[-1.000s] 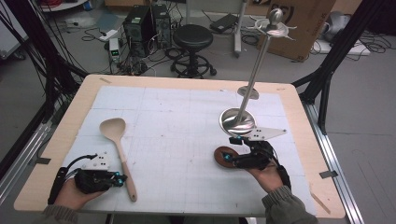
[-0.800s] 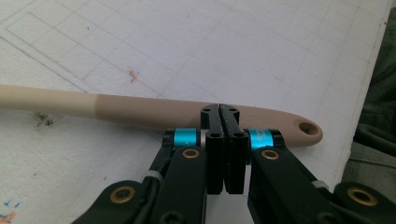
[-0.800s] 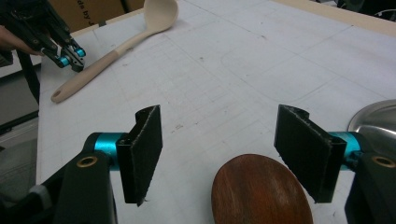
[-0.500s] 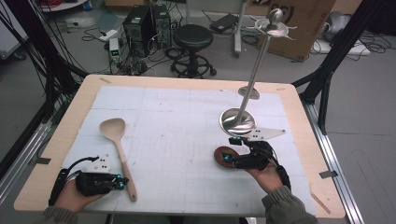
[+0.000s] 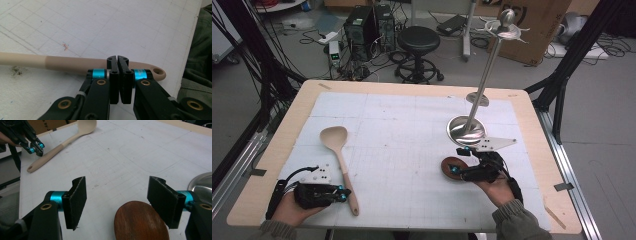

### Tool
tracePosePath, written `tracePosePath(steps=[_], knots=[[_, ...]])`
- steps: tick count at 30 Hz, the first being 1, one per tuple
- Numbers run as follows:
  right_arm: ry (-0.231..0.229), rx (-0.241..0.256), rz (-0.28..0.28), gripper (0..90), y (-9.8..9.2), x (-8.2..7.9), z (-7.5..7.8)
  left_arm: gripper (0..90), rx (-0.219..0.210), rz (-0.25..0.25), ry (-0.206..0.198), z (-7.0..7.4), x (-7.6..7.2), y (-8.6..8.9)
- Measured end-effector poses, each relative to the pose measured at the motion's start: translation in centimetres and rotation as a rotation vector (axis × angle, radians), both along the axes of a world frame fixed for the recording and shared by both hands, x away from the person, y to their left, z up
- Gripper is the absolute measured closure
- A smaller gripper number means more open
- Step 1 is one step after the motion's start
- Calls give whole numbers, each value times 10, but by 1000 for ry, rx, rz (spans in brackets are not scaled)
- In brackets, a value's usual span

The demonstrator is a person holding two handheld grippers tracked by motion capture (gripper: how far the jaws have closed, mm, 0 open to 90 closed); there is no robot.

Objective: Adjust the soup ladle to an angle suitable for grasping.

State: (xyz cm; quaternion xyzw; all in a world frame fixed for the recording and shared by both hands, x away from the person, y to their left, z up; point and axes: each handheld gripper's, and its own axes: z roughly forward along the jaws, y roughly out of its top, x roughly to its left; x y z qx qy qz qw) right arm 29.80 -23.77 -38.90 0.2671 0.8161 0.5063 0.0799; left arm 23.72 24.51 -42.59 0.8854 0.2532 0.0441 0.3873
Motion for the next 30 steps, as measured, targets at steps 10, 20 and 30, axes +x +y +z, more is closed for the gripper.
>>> tracePosePath(steps=[10,20,30], knots=[[5,-10,1,308,0,-1,0,847,3,17,-13,1,2,1],[6,-16,0,308,1,-1,0,834,-2,30,-12,1,2,3],[5,-16,3,308,2,-1,-1,830,4,28,-12,0,2,1]])
